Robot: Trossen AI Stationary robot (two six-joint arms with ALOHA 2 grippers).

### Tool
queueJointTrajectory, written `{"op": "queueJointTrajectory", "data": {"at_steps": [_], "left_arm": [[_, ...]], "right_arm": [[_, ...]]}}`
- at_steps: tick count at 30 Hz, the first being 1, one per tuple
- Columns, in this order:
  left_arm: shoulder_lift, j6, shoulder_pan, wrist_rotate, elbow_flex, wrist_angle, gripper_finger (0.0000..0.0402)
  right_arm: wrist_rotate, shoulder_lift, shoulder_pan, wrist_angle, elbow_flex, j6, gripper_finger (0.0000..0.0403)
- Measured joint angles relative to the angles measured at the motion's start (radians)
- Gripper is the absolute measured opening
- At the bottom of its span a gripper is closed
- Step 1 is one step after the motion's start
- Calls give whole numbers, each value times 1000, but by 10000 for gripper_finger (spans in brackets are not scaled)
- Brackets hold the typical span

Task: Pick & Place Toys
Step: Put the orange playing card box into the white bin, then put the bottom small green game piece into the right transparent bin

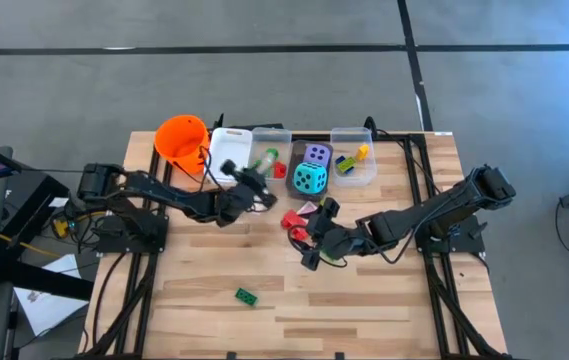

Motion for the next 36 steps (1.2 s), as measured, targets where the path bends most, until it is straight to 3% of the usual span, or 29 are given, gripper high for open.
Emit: {"op": "queueJointTrajectory", "data": {"at_steps": [4, 13, 21, 27, 32, 36], "left_arm": [[-61, -14, 27, -157, 1, -101, 59], [-108, -132, 145, -136, 0, -294, 64], [-108, -240, 220, -38, 0, -375, 199], [-108, -272, 222, 3, 0, -401, 261], [-108, -262, 219, 199, 0, -426, 278], [-108, -162, 219, 543, 0, -428, 280]], "right_arm": [[0, 0, 2, 0, 0, 0, 311], [0, 0, 8, 4, 0, 0, 311], [0, 0, 7, 4, 0, 0, 311], [0, 0, 6, 4, 0, 0, 311], [0, 0, 6, 3, 0, -1, 311], [0, 0, 6, 3, 0, -4, 311]]}}
